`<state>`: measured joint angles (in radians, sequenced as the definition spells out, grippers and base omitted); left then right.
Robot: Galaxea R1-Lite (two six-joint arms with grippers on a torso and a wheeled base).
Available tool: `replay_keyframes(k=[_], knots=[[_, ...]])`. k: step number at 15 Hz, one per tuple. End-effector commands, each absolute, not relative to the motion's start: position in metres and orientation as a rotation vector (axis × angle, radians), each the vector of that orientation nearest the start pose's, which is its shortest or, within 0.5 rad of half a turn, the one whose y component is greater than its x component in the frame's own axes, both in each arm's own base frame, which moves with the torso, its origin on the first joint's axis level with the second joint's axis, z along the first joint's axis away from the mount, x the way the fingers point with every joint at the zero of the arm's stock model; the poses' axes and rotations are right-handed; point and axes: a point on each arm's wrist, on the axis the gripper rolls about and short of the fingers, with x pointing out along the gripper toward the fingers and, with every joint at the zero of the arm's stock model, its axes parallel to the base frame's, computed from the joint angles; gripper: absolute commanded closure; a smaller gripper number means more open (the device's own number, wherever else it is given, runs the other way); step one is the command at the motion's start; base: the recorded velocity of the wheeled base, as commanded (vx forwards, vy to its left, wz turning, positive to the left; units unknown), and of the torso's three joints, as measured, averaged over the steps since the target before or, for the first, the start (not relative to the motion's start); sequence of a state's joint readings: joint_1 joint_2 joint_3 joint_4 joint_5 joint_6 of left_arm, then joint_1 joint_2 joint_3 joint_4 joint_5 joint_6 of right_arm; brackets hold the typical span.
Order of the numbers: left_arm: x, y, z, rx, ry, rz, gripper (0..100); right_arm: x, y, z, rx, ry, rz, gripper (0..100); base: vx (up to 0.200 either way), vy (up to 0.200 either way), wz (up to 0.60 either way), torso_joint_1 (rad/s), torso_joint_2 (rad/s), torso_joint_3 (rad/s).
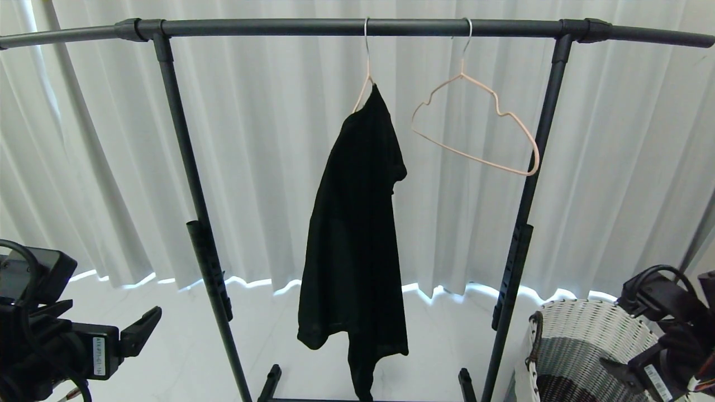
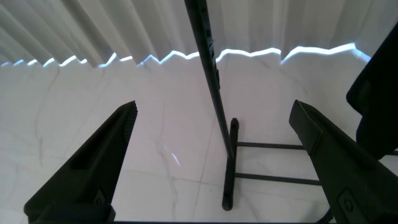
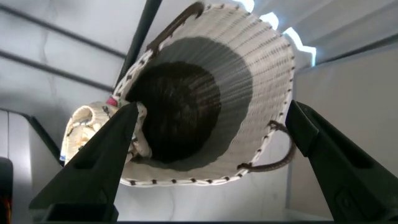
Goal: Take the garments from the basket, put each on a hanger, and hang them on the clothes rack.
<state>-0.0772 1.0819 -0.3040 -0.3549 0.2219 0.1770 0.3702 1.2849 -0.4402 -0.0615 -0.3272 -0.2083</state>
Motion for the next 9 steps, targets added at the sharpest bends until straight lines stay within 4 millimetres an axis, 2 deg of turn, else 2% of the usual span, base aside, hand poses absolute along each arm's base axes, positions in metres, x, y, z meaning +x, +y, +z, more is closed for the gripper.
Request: replay_keyframes(k=[1,3,9], knots=[[0.131,-0.005,0.152,0.239,0.445,0.105,0,0.166,0.057,0.099,-0.513,0.883,0.136,0,0.0,0.0,0.0,0.0,0.0,0.0],[0.13,-0.005,0.153,0.238,0.439,0.106,0,0.173,0.061,0.082,-0.497,0.905,0.178,0,0.0,0.0,0.0,0.0,0.0,0.0],[0.127,-0.005,0.15,0.238,0.44,0.104,0,0.181,0.067,0.062,-0.493,0.974,0.25,0,0.0,0.0,0.0,0.0,0.0,0.0]])
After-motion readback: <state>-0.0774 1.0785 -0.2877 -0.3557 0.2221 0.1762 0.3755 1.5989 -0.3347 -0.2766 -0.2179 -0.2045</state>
